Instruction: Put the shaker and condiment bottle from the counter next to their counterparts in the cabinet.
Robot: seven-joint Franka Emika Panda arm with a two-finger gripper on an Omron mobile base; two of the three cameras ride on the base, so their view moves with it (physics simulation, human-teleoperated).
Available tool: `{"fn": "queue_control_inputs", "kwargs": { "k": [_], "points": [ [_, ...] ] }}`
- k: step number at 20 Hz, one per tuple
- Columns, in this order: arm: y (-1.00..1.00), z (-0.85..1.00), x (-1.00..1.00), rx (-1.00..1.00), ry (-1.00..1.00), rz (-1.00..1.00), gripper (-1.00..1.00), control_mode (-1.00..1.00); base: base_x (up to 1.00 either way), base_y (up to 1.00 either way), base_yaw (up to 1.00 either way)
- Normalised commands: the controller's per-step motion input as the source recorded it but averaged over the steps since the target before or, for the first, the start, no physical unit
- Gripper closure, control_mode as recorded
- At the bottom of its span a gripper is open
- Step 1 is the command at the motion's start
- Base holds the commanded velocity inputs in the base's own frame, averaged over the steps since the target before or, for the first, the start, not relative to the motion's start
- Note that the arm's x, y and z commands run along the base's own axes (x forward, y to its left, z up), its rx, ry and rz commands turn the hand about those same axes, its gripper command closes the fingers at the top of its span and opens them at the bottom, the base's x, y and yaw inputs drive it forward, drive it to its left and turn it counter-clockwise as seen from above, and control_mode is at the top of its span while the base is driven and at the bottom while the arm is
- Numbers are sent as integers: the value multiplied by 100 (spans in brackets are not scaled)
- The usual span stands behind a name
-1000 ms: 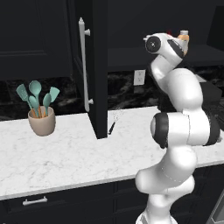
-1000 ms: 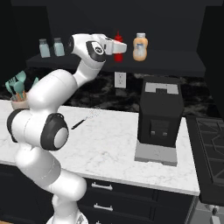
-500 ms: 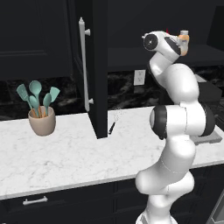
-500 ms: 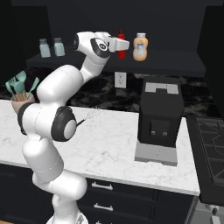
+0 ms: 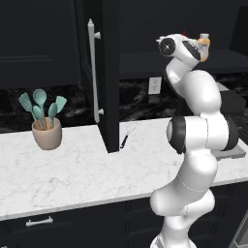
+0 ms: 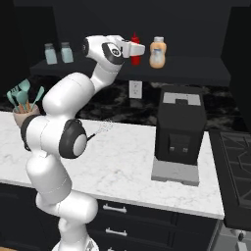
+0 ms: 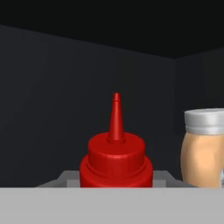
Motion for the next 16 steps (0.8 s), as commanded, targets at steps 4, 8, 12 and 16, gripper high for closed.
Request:
{"fn": "queue_control_inputs", "kwargs": {
  "k": [4, 8, 12, 16],
  "points": [
    [-24, -13, 47, 0, 0, 0, 100, -100, 0, 0, 0],
    [-28, -15, 51, 0, 0, 0, 100, -100, 0, 0, 0],
    [-40, -13, 30, 0, 0, 0, 100, -100, 0, 0, 0],
    [-47, -3, 28, 0, 0, 0, 100, -100, 0, 0, 0]
  ]
}}
